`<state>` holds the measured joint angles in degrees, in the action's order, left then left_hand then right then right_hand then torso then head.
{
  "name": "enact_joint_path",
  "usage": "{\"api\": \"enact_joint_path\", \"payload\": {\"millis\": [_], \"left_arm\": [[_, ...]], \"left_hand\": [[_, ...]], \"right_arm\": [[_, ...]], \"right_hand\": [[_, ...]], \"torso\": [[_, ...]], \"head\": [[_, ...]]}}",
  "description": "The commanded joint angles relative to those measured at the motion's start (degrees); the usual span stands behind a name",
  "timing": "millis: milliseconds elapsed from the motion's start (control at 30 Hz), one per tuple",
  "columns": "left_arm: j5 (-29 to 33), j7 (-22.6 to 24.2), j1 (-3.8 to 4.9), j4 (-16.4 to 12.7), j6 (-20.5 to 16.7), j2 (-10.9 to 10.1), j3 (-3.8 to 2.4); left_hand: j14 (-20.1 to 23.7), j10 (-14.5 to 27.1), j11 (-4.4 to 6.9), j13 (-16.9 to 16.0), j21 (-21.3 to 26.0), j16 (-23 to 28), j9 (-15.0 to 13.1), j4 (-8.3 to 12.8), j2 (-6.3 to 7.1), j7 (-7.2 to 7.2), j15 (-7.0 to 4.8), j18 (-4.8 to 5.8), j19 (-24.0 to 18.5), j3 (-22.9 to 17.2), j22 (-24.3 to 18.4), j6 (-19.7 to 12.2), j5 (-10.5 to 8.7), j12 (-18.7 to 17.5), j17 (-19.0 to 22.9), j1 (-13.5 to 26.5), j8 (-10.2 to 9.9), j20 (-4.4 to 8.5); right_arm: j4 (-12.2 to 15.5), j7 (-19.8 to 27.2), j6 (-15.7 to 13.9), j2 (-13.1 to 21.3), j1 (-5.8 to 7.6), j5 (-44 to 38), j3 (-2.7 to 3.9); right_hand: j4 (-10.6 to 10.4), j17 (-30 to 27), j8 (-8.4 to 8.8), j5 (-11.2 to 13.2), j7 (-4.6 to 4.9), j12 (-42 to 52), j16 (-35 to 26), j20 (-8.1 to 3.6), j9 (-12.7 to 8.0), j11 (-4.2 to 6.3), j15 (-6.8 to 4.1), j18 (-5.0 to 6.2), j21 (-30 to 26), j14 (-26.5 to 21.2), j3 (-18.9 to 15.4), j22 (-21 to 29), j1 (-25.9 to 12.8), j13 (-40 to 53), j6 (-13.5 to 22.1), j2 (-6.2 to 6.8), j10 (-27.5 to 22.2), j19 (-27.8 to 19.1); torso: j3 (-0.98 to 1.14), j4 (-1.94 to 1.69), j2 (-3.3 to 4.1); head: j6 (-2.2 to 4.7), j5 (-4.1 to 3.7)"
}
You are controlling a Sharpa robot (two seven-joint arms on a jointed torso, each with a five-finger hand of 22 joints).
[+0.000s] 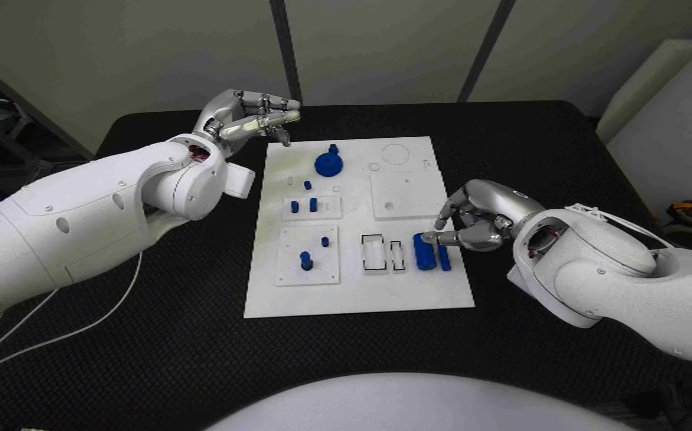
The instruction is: Assemble the parts on the task board
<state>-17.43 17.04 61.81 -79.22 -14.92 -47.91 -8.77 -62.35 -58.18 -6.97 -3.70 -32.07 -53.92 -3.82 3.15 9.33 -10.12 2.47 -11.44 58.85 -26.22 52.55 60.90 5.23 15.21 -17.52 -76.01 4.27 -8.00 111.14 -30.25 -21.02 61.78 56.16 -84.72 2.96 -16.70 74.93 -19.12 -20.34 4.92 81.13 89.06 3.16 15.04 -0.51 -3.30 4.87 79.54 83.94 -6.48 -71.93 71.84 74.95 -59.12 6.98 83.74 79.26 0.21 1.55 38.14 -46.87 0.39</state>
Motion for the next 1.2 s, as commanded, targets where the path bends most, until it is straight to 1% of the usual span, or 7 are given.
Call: {"api": "enact_joint_path", "payload": {"millis": [33, 267, 367, 600, 933, 1067, 1200], "left_arm": [[0.1, 0.1, 0.05, -0.3, 0.5, -0.1, -0.03], [0.1, 0.1, 0.03, -0.4, 0.5, -0.3, -0.02], [0.1, 0.1, 0.03, -0.4, 0.5, -0.3, -0.02], [0.1, 0.1, 0.01, -0.4, 0.5, -0.3, -0.02], [0.1, 0.0, 0.01, -0.5, 0.6, -0.4, -0.02], [0.1, -0.1, 0.01, -0.6, 0.6, -0.5, -0.02], [0.1, -0.1, 0.01, -0.6, 0.6, -0.6, -0.02]], "left_hand": [[0.2, 0.3, 0.00, 0.0, 0.4, 0.4, -0.1, -0.1, -0.58, -0.10, 0.05, 1.01, -0.1, 0.3, -0.1, 0.4, -0.07, 0.2, 0.1, -0.1, 0.1, -0.24], [0.2, 0.3, 0.00, 0.0, 0.4, 0.4, -0.1, -0.1, -0.58, -0.10, 0.05, 1.01, -0.1, 0.3, -0.1, 0.4, -0.07, 0.2, 0.1, -0.1, 0.1, -0.24], [0.2, 0.3, 0.00, 0.0, 0.4, 0.4, -0.1, -0.1, -0.58, -0.10, 0.05, 1.01, -0.1, 0.3, -0.1, 0.4, -0.07, 0.2, 0.1, -0.1, 0.1, -0.24], [0.2, 0.3, 0.01, 0.0, 0.4, 0.4, -0.1, -0.1, -0.62, -0.08, 0.05, 1.01, -0.1, 0.4, -0.1, 0.5, -0.07, 0.3, 0.1, 0.0, 0.2, -0.25], [0.2, 0.4, 0.01, 0.0, 0.4, 0.4, -0.1, -0.1, -0.62, -0.08, 0.05, 1.01, -0.1, 0.4, -0.1, 0.5, -0.07, 0.3, 0.1, 0.0, 0.2, -0.25], [0.2, 0.4, 0.01, 0.0, 0.5, 0.4, -0.1, -0.1, -0.62, -0.07, 0.05, 1.01, -0.1, 0.4, -0.1, 0.5, -0.08, 0.3, 0.1, 0.0, 0.2, -0.25], [0.2, 0.4, 0.01, 0.0, 0.5, 0.4, -0.1, -0.1, -0.62, -0.07, 0.05, 1.01, -0.1, 0.4, -0.1, 0.5, -0.08, 0.3, 0.1, 0.0, 0.2, -0.25]], "right_arm": [[-0.2, -3.1, 2.2, -0.5, -0.50, -3.4, -0.05], [-0.7, -3.9, 3.1, -1.8, -1.39, -4.6, -0.10], [-0.9, -4.1, 3.4, -2.1, -1.57, -5.0, -0.11], [-1.3, -4.2, 3.8, -3.1, -1.81, -5.6, -0.13], [-3.1, -5.4, 5.8, -5.2, -2.72, -6.7, -0.19], [-3.9, -6.0, 6.2, -6.3, -3.32, -7.2, -0.21], [-4.5, -6.2, 6.5, -7.3, -3.67, -7.3, -0.22]], "right_hand": [[0.0, 13.2, -0.27, -0.2, -0.04, 0.2, 0.2, 0.08, 0.1, -0.04, 0.16, -0.93, 0.3, 5.7, -0.3, 0.0, -0.5, 4.7, 0.4, -0.29, 0.3, 0.4], [0.0, 13.2, -0.59, -0.4, -0.12, 0.1, 0.2, 0.07, 0.3, 0.02, 0.13, -0.93, 0.3, 5.7, -0.7, -0.1, -0.7, 4.7, 0.3, -0.37, 0.2, 0.4], [0.0, 13.1, -0.70, -0.4, -0.16, 0.1, 0.1, 0.06, 0.4, 0.05, 0.11, -0.92, 0.3, 5.7, -0.8, 0.0, -0.8, 4.7, 0.3, -0.37, 0.2, 0.4], [0.0, 13.1, -0.90, -0.4, -0.22, 0.1, 0.1, 0.05, 0.6, 0.09, 0.08, -0.93, 0.3, 5.7, -1.0, -0.1, -0.8, 4.7, 0.2, -0.37, 0.2, 0.4], [0.0, 13.1, -1.26, 0.1, -0.30, -0.2, 0.1, 0.00, 0.9, 0.16, 0.01, -0.90, 0.2, 5.7, -1.6, 0.0, -1.0, 4.5, 0.2, -0.18, 0.0, 0.3], [0.0, 13.1, -1.33, 0.2, -0.30, -0.3, 0.1, -0.01, 1.0, 0.17, 0.00, -0.89, 0.2, 5.6, -1.8, 0.1, -1.0, 4.4, 0.3, -0.09, -0.1, 0.3], [0.0, 13.0, -1.39, 0.3, -0.30, -0.4, 0.1, -0.02, 1.0, 0.17, 0.00, -0.89, 0.2, 5.6, -1.9, 0.1, -1.0, 4.4, 0.4, -0.02, -0.1, 0.2]], "torso": [[-0.05, 0.09, 0.01], [0.01, 0.16, 0.03], [-0.03, 0.07, -0.02], [-0.03, 0.12, 0.02], [-0.08, 0.05, 0.02], [-0.03, 0.01, 0.01], [-0.08, 0.04, 0.00]], "head": [[-0.21, 0.11], [-0.44, 0.26], [-0.58, 0.19], [-0.71, 0.37], [-0.81, 0.61], [-0.88, 0.71], [-0.93, 0.77]]}}
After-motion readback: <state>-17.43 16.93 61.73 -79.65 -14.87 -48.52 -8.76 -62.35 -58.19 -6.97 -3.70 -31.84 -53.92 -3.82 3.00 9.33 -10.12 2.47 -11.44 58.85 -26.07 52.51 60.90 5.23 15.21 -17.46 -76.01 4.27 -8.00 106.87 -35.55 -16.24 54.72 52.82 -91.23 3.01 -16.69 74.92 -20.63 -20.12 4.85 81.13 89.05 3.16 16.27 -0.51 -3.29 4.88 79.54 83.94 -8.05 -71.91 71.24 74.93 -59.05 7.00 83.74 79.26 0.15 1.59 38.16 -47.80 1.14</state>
